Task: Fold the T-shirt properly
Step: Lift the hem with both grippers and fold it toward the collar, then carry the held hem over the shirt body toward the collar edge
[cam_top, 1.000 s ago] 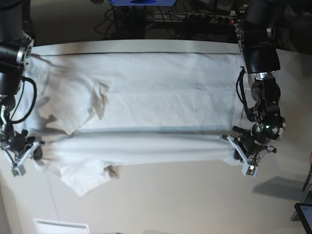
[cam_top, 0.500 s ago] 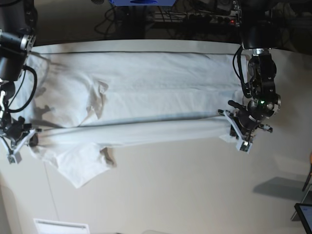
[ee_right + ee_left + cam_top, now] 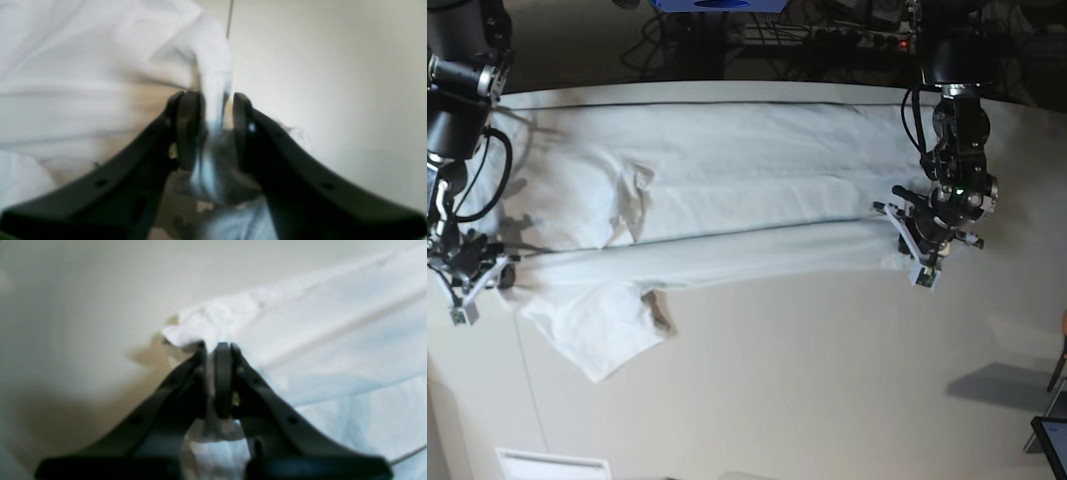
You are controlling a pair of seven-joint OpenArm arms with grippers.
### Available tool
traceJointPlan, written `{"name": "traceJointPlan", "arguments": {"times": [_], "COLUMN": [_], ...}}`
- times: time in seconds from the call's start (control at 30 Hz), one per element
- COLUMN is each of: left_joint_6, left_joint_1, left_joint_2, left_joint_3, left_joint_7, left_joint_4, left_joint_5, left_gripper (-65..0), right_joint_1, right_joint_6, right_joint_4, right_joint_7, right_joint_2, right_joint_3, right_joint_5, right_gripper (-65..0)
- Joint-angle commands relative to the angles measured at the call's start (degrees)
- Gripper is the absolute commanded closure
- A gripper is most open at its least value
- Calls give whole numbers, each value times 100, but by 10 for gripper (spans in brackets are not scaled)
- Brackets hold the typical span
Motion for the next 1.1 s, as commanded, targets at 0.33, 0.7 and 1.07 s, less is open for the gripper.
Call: {"name": "traceJointPlan", "arguments": {"times": [0.33, 0.7, 1.07], "left_joint_6": [107, 107, 107], "left_joint_1": [-112, -139, -156], "left_joint_2": [-79, -88, -9], "left_joint_3": [382, 444, 479], "left_joint_7": [-18, -18, -18], "left_joint_4": [136, 118, 127], "left_joint_5": [99, 99, 99], "left_gripper": [0, 0, 0], "right_joint_1": [-490, -411, -77], "right_joint_6": [-1505, -1513, -995], "right_joint_4": [2513, 2293, 3199], "right_joint_7": [45, -412, -333], "right_joint_2": [-36, -282, -625], "right_joint_3": [756, 1020, -694], "right_joint_5": [10, 19, 10], "right_gripper": [-411, -408, -412]}}
